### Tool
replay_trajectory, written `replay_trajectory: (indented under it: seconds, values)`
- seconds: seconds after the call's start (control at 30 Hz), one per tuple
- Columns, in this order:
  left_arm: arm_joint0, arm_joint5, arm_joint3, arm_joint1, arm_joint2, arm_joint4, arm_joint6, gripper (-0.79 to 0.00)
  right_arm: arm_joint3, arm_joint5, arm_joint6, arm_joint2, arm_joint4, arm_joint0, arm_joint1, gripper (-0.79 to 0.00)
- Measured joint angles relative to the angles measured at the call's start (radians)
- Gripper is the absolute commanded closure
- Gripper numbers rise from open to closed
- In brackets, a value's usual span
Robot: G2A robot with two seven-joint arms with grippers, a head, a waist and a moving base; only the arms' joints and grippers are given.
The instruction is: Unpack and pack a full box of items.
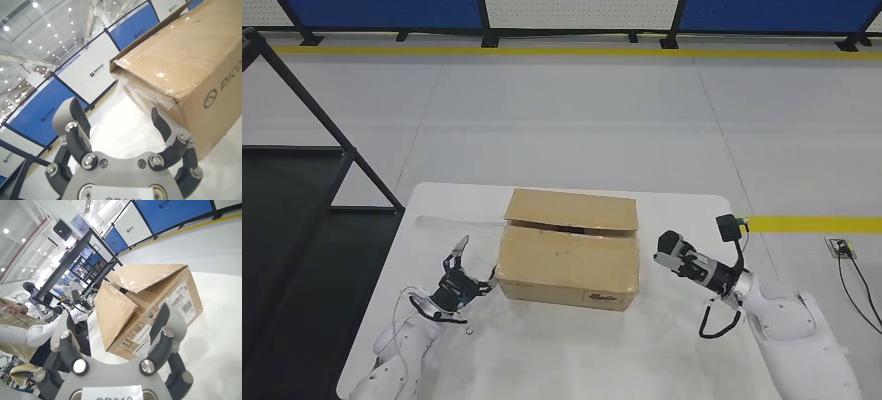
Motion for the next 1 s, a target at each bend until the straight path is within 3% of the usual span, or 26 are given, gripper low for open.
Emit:
replay_trajectory:
  seconds: [0.27, 0.47, 0.63, 0.77, 1.0]
  values:
    - [-0.006, 0.008, 0.006, 0.001, 0.000, -0.016, -0.005, -0.785, -0.009, 0.035, 0.002, -0.002, -0.002, 0.006, 0.008, -0.785]
    - [-0.010, 0.006, 0.009, 0.001, -0.059, -0.168, 0.019, -0.785, -0.009, 0.035, 0.002, -0.002, -0.001, 0.005, 0.008, -0.785]
    - [-0.015, 0.082, 0.015, 0.000, -0.086, -0.214, -0.015, -0.785, -0.038, 0.095, -0.009, -0.025, 0.033, -0.006, 0.006, -0.785]
    - [-0.016, 0.087, 0.017, -0.001, -0.086, -0.217, -0.018, -0.785, -0.004, 0.171, 0.061, -0.058, 0.143, 0.034, 0.004, -0.785]
    - [-0.016, 0.086, 0.016, -0.001, -0.086, -0.217, -0.017, -0.785, 0.095, 0.183, 0.185, -0.111, 0.275, 0.112, -0.002, -0.785]
